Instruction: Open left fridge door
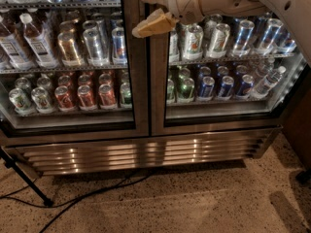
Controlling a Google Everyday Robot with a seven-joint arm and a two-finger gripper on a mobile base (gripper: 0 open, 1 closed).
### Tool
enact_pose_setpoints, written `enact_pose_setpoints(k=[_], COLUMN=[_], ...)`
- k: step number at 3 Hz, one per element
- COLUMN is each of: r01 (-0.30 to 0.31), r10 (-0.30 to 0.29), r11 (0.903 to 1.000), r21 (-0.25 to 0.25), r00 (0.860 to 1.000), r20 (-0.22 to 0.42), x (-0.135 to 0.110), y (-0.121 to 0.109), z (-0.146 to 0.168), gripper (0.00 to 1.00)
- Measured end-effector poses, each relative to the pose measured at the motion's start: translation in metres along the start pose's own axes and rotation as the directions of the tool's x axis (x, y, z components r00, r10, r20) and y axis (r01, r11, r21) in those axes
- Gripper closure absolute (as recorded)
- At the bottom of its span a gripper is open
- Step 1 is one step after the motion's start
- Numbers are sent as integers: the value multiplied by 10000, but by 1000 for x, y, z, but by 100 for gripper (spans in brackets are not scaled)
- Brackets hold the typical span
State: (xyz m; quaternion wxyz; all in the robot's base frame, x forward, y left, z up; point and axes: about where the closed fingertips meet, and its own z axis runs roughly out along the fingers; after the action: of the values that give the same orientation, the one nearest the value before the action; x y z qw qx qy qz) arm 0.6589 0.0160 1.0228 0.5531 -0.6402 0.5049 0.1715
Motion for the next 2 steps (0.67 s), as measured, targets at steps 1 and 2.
enact_pose_setpoints(k=[1,2], r01=[122,126], r10=[-122,-126], r11=[9999,9999], r21=[41,43], r00=[9999,9999], r20=[1,-1], x=[0,1], y=[-2,-3], z=[-1,-1], gripper=[39,33])
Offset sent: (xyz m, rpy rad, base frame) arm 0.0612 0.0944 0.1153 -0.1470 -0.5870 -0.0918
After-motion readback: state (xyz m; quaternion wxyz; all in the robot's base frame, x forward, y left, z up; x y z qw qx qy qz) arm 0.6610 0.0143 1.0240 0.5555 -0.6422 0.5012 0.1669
